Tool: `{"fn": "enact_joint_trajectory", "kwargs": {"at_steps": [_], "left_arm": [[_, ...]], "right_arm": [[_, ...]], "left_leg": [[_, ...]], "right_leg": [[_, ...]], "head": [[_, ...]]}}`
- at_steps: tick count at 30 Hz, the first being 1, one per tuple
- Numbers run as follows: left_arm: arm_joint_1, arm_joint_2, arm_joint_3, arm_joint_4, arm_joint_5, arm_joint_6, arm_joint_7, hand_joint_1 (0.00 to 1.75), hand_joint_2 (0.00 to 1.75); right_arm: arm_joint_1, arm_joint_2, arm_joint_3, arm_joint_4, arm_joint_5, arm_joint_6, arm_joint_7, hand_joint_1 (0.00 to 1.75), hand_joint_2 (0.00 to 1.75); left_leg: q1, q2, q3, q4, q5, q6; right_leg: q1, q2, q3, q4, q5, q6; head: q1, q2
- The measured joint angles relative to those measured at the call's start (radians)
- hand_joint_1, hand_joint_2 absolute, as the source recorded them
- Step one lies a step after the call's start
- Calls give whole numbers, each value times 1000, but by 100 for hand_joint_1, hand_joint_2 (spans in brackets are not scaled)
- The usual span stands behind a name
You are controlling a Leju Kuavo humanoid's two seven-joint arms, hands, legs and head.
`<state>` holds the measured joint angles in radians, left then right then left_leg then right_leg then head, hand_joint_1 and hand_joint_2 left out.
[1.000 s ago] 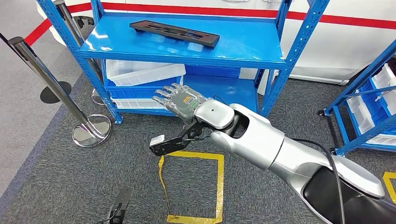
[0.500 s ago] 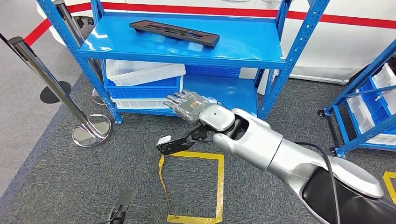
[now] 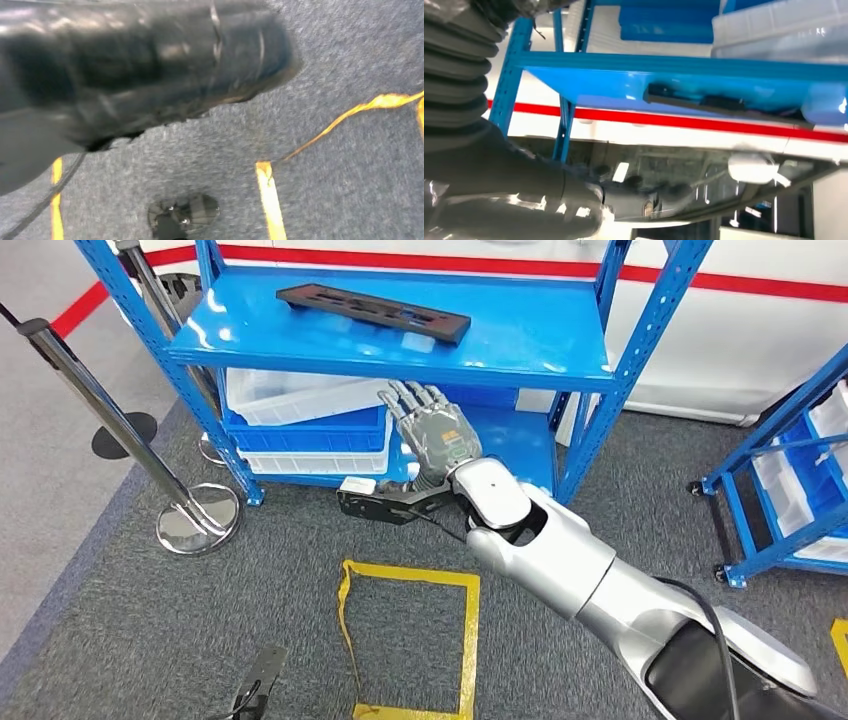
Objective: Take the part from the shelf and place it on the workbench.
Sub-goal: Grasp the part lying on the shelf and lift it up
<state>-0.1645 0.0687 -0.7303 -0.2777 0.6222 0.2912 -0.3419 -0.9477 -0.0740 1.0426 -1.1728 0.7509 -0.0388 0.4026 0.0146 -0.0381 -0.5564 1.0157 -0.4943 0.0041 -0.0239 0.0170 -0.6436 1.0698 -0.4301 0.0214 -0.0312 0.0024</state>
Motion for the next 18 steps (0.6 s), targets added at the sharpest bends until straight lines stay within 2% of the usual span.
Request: {"fn": "enact_joint_trajectory", "kwargs": {"at_steps": [3, 5, 8, 9, 10, 11, 13, 14, 16, 18], "left_arm": [[3, -1, -2, 1, -6, 3, 2, 0, 0], [2, -2, -3, 1, -8, 4, 3, 0, 0], [-2, -3, -4, 1, -11, 8, 7, 0, 0], [-1, -3, -4, 1, -12, 9, 8, 0, 0], [0, -3, -4, 1, -12, 11, 9, 0, 0], [1, -3, -4, 1, -13, 12, 10, 0, 0], [-1, -2, -4, 1, -14, 13, 9, 0, 0], [-2, -2, -4, 1, -14, 14, 9, 0, 0], [-4, -1, -4, 1, -14, 17, 8, 0, 0], [-3, -1, -4, 1, -14, 19, 7, 0, 0]], "right_arm": [[22, 1, -31, -11, 10, -23, -2, 0, 0], [25, 3, -46, -20, 35, -58, -2, 0, 0], [35, 4, -65, -26, 64, -108, -2, 0, 0], [41, 4, -70, -27, 68, -117, -2, 0, 0], [47, 3, -75, -28, 70, -122, -3, 0, 0], [51, 3, -81, -30, 73, -125, -3, 0, 0], [53, 3, -93, -36, 85, -130, -3, 0, 0], [53, 3, -98, -39, 94, -133, -3, 0, 0], [57, 3, -104, -41, 106, -139, -2, 0, 0], [61, 2, -110, -44, 111, -142, -2, 0, 0]], "left_leg": [[4, 3, -9, 9, -4, -13], [5, 16, -36, 67, -30, -19], [4, 29, -147, 258, -91, -19], [2, 29, -176, 295, -90, -16], [0, 29, -187, 292, -69, -10], [-4, 29, -179, 252, -31, -2], [-19, 32, -126, 116, 48, 17], [-26, 34, -102, 62, 68, 24], [-33, 35, -83, 22, 70, 31], [-30, 34, -76, 2, 72, 33]], "right_leg": [[4, 0, 2, -7, -10, -23], [3, -2, 11, -11, -13, -35], [13, -8, 23, -13, -21, -48], [17, -9, 27, -13, -23, -51], [21, -9, 30, -13, -26, -54], [24, -9, 34, -13, -28, -56], [27, -9, 40, -14, -33, -56], [27, -8, 41, -15, -34, -55], [27, -9, 40, -18, -34, -50], [28, -11, 40, -20, -36, -43]], "head": [[-1, 0], [-5, 0], [-8, 0], [-8, 0], [-8, 0], [-8, 0], [-8, 0], [-8, 0], [-10, 0], [-11, 0]]}}
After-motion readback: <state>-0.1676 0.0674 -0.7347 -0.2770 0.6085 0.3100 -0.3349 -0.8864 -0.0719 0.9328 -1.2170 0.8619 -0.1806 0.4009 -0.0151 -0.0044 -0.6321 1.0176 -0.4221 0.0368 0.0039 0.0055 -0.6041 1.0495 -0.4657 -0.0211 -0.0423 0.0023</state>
